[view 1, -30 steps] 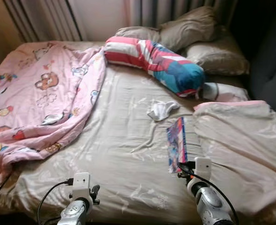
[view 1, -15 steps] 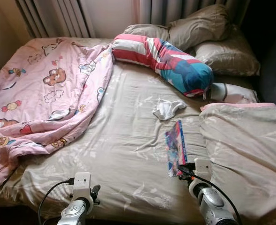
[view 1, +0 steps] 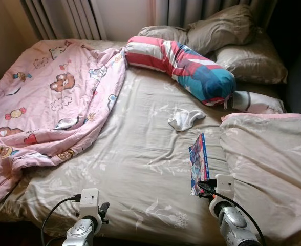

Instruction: Clean up the room

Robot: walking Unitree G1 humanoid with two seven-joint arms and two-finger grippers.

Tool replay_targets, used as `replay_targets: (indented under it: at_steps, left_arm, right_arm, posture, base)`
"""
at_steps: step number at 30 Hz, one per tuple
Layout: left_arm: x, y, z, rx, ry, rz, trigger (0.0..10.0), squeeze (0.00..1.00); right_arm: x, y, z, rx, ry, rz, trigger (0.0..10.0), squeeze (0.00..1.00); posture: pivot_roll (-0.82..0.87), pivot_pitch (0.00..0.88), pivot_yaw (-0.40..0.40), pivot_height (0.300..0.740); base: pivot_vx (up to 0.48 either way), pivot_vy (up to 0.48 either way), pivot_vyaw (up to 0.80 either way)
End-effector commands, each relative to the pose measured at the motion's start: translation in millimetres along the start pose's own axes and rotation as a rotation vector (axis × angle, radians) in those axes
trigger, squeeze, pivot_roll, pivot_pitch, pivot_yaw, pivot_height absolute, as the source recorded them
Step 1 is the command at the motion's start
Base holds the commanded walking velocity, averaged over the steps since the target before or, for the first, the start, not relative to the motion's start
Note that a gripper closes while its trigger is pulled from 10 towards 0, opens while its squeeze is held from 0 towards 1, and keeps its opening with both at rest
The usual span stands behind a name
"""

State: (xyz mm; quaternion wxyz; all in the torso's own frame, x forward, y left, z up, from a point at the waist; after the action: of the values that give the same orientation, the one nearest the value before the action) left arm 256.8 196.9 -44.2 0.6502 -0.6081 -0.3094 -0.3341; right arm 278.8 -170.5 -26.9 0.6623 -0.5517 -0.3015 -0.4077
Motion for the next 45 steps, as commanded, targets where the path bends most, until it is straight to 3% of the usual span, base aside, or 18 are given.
replay_targets:
  at_steps: [1,8,40,42,45]
  left_arm:
    - [-10,-3.0,3.2,0.001,0.016,0.036,10.0,0.0]
    - [-10,-3.0,3.4,0.001,0.016,0.036,10.0,0.0]
    - [-10,-3.2,3.5,0.001,0.017,0.039,10.0,0.0]
    - [-15,-5.4,7.2,-0.001,0.031,0.043,10.0,0.0]
    - [-15,-5.7,8.3,0.0,0.034,0.043,10.0,0.0]
  right_arm:
    - [12,3.5,6.2,0.022,0.002,-0.053,10.0,0.0]
    - [13,4.7,7.6,0.021,-0.002,-0.047,10.0,0.0]
    - [15,4.6,7.8,0.023,0.017,-0.072,10.0,0.0]
    - [26,12.2,4.8,0.024,0.034,0.011,10.0,0.0]
    - [32,14.4,4.7,0.028,-0.015,0.018,10.0,0.0]
  posture:
    - [-0.06,0.133,0.052,0.682]
    - [-0.06,0.129,0.053,0.664]
    - [-0.05,0.127,0.054,0.664]
    - [-0.03,0.133,0.072,0.664]
    - [-0.03,0.136,0.074,0.664]
  base:
    - [0.0,0.0,0.0]
    - [0.0,0.0,0.0]
    - [0.0,0.0,0.0]
    - [0.0,0.0,0.0]
    - [0.0,0.0,0.0]
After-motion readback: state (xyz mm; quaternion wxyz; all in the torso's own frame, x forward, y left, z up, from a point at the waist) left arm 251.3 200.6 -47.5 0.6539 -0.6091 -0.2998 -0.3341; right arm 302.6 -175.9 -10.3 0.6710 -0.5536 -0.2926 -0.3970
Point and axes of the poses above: a point about 5 cm out from each wrist's last joint towards the gripper, its own y axis pointing out of the wrist towards the gripper, its own x axis along the axis of the wrist's last joint, z = x × y, the point moved 1 cm from there along y, pointing out of the wrist towards the gripper, and after that the axes turned 5 degrees about y, right-handed, at the moved point
